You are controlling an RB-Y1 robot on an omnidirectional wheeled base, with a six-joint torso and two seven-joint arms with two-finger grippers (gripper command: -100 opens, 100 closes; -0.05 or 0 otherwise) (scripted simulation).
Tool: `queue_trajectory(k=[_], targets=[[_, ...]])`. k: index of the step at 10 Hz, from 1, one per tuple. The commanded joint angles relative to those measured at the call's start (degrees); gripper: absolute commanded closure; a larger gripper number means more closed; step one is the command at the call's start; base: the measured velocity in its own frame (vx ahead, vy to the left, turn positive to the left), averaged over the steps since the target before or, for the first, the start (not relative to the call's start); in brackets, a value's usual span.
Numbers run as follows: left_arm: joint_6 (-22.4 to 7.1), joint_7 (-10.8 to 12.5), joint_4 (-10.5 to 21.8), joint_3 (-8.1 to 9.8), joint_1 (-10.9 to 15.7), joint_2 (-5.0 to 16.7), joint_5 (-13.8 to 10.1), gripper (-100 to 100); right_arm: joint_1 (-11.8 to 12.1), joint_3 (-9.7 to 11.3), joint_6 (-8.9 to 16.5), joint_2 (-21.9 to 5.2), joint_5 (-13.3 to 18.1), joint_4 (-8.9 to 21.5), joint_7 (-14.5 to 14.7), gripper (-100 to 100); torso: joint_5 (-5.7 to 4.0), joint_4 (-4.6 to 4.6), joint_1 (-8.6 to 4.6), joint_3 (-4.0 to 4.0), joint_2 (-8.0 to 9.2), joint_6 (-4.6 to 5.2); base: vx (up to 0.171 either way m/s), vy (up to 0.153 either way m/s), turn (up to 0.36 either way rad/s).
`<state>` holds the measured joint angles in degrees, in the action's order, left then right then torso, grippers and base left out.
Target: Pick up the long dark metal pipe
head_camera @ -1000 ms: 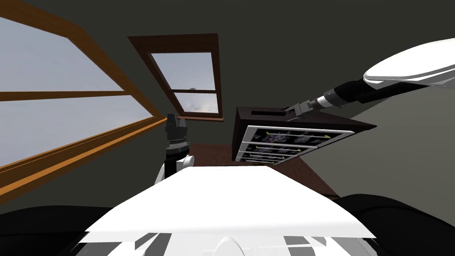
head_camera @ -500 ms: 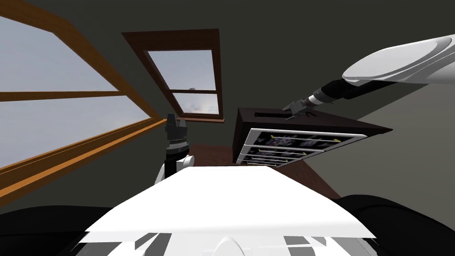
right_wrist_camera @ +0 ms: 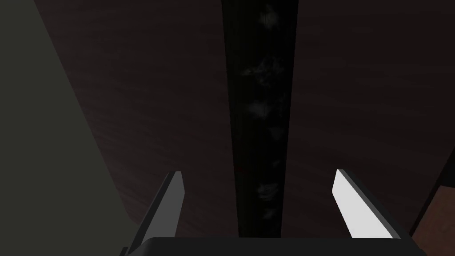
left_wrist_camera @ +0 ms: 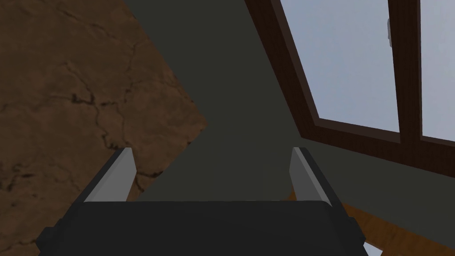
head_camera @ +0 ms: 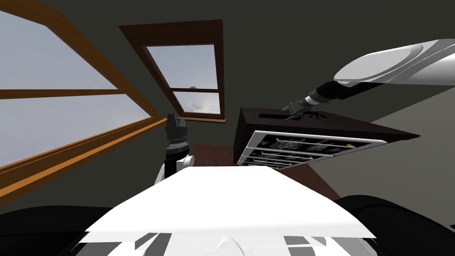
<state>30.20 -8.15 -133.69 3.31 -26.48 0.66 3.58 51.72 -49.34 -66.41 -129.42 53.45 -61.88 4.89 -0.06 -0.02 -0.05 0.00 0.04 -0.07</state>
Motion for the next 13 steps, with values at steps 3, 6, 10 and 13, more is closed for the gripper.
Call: queue_trajectory(k=[3, 6, 10, 13], targets=[[0.0, 0.0, 0.0, 0.01, 0.01, 0.01, 0.0, 0, 2.15, 1.72, 1.39, -0.98, -0.33, 3.7, -2.97, -100, -0.08, 0.12, -0.32, 0.25, 0.41, 0.04, -0.153, -0.094, 0.346], [-0.01, 0.0, 0.01, 0.01, 0.01, 0.01, 0.0, 0, 3.94, 3.2, 2.48, -1.83, -0.59, 6.97, -5.48, -100, -0.08, 0.18, -0.27, 0.39, 0.62, 0.07, -0.181, -0.074, 0.313], [-0.01, 0.0, 0.01, 0.01, 0.01, 0.01, 0.0, 0, 4.63, 4.55, 3.28, -2.03, -0.17, 8.72, -7.79, -100, -0.08, 0.16, -0.23, 0.35, 0.56, 0.05, -0.144, -0.046, 0.28], [0.0, 0.0, 0.0, 0.01, -0.02, 0.0, 0.0, 0, 4.57, 4.57, 3.42, -2.08, -0.13, 8.81, -8.07, 100, -0.11, 0.0, -0.11, 0.01, -0.01, 0.14, -0.006, -0.002, -0.003]])
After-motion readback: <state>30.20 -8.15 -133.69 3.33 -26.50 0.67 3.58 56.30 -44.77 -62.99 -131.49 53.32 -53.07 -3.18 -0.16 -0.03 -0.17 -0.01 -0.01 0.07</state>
